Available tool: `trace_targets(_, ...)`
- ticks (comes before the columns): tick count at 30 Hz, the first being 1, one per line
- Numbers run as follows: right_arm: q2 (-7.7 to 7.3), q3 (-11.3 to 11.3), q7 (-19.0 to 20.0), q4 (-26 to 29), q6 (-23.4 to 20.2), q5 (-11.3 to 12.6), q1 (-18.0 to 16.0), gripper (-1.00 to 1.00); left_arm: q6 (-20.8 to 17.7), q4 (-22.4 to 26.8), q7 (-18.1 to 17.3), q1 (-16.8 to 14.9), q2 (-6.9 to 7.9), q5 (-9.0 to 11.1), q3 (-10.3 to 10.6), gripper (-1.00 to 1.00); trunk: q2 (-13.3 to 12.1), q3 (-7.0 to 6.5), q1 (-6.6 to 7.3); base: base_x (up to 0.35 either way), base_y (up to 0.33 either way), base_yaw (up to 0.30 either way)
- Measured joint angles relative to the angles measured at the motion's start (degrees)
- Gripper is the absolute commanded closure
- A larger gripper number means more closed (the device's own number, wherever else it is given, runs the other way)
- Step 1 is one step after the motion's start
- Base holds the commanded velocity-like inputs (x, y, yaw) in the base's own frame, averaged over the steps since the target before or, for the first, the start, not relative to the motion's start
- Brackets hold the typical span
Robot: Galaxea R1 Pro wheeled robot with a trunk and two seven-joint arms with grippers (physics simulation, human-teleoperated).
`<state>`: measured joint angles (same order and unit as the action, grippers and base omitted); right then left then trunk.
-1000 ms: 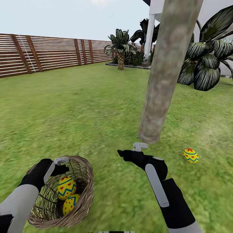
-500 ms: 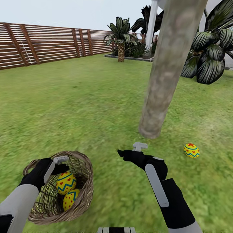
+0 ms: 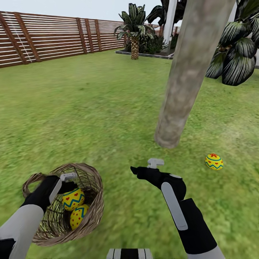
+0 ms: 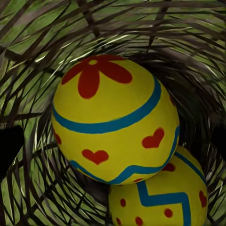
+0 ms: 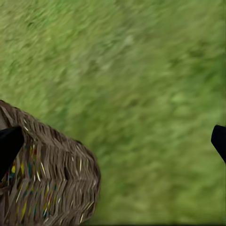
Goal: Take the three Easter eggs out of the wicker basket on the lawn in the garden, then place them on the lawn next to a single tree (choose any tree) so that all three eggs are next to the same tree and none are left in the basket.
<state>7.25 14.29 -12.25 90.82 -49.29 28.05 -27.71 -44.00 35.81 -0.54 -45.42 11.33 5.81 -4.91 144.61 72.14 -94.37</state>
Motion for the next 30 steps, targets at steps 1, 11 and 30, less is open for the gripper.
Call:
trace_targets(1, 0.01, 0.0, 0.0, 0.0, 0.0, 0.0, 0.0, -1.0, 0.0, 0.0, 0.0, 0.0, -0.05, 0.0, 0.0, -1.0, 0.0, 0.22, -0.03, 0.0, 0.0, 0.0)
trace_targets(11, 0.01, 0.0, 0.0, 0.0, 0.0, 0.0, 0.0, -1.0, -0.2, 1.1, -0.2, -0.2, 0.2, 0.1, 0.2, -1.0, 0.1, 0.89, -0.1, 0.0, 0.0, 0.0)
trace_targets(30, -0.01, 0.0, -0.2, 0.0, 0.0, 0.0, 0.0, -1.0, -0.1, 4.3, -0.1, -0.2, 0.4, 0.4, -0.4, -1.0, 0.2, 2.67, -0.3, 0.0, 0.0, 0.0)
